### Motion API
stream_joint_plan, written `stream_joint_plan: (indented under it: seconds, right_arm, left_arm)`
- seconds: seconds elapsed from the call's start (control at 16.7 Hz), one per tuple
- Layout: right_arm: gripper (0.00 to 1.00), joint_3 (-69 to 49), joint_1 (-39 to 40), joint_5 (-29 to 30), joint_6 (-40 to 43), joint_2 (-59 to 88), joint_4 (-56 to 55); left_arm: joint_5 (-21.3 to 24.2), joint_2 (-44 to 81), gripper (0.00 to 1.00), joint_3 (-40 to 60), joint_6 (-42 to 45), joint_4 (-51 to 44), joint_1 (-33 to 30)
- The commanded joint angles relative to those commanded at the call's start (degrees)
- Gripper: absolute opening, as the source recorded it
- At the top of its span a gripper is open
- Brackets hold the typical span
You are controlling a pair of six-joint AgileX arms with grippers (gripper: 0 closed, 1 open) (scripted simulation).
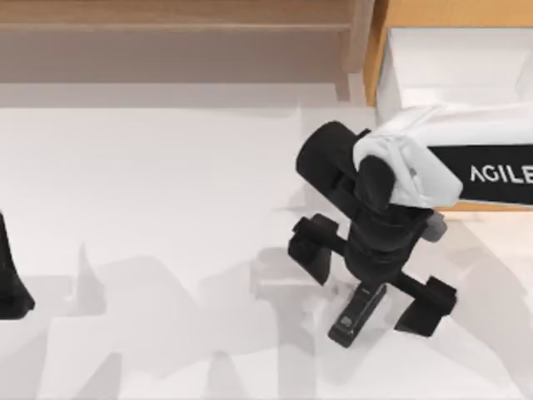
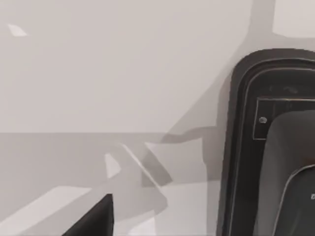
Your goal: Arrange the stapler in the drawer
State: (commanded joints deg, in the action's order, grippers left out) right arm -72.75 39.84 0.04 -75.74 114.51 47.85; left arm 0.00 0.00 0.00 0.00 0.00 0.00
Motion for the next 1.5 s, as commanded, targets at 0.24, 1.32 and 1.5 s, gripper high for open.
stream_joint_plan:
  seconds: [0.24,1.32,1.5]
  right_arm:
    - [1.00,0.5,0.1,0.0,-0.1,0.5,-0.8]
    - [0.00,0.5,0.1,0.0,-0.1,0.5,-0.8]
    - [0.00,0.5,0.1,0.0,-0.1,0.5,-0.8]
  left_arm:
    - [0.0,0.0,1.00,0.0,0.0,0.0,0.0]
    - [0.0,0.0,1.00,0.0,0.0,0.0,0.0]
    - [0.0,0.0,1.00,0.0,0.0,0.0,0.0]
